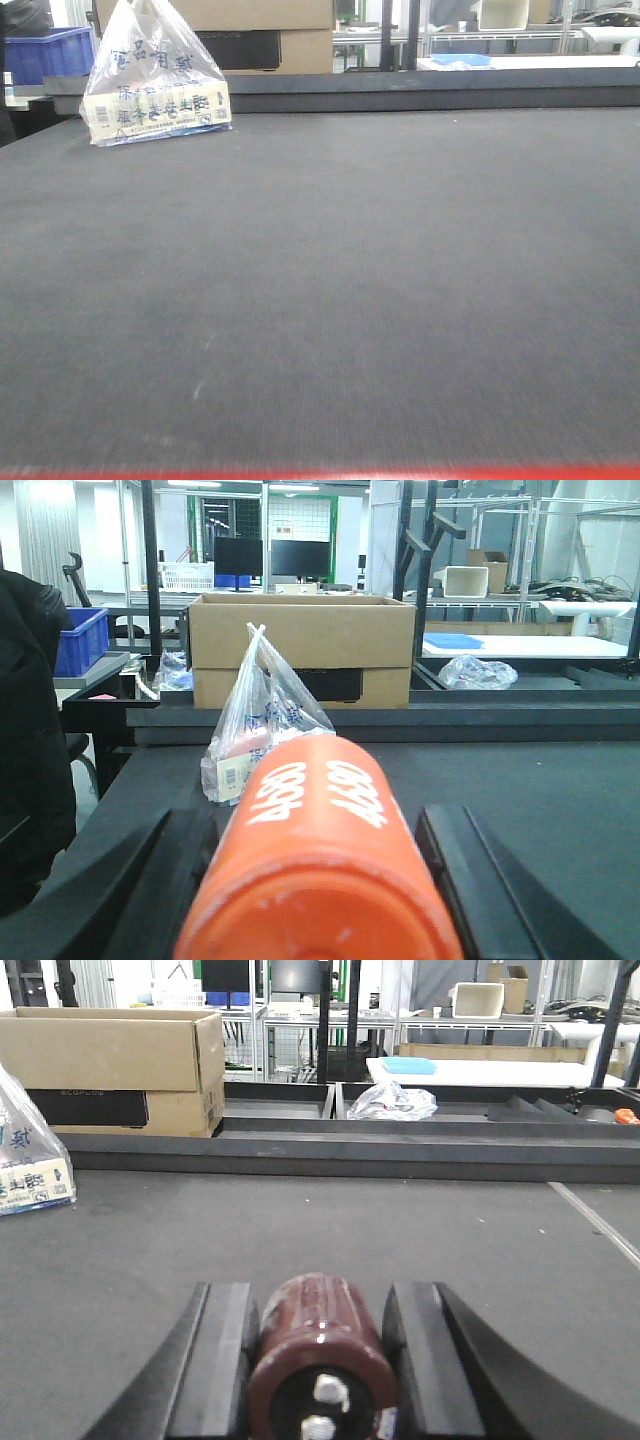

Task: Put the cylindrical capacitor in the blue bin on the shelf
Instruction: 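Drive the base away from the table to the blue-bin shelf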

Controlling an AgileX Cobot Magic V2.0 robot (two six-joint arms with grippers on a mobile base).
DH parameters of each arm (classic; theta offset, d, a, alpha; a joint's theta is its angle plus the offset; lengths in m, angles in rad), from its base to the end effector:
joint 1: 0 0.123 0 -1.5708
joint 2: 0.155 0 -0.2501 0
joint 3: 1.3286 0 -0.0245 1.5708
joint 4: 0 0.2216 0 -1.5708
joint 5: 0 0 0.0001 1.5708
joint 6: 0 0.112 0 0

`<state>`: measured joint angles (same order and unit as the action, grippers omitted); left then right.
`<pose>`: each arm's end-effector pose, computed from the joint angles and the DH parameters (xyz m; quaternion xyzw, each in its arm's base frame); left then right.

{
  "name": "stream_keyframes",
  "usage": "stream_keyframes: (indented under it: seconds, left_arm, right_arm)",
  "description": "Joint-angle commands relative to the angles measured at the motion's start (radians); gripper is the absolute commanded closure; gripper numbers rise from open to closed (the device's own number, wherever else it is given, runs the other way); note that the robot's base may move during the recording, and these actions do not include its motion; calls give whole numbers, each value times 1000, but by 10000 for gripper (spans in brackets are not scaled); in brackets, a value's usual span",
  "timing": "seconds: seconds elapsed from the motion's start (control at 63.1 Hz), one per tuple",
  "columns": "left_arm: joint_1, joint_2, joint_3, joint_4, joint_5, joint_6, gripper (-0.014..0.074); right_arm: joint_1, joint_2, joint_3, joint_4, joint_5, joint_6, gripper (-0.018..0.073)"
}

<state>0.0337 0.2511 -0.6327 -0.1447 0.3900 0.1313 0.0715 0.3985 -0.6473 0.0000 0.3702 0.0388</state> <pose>0.0685 -0.0038 0.3529 0.0079 0.6774 -0.0072 0.7356 0.1000 0.0072 0.3467 -0.0118 0.7190 0.0383 0.6939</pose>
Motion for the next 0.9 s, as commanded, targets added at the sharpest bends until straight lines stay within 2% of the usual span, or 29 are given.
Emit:
stream_keyframes:
  seconds: [0.0,0.888]
  left_arm:
    - [3,-7,-1,-7,-23,3,708]
    - [3,-7,-1,-7,-23,3,708]
  right_arm:
    - [2,-6,-2,-13,-34,-3,721]
    - [2,-6,-2,-13,-34,-3,721]
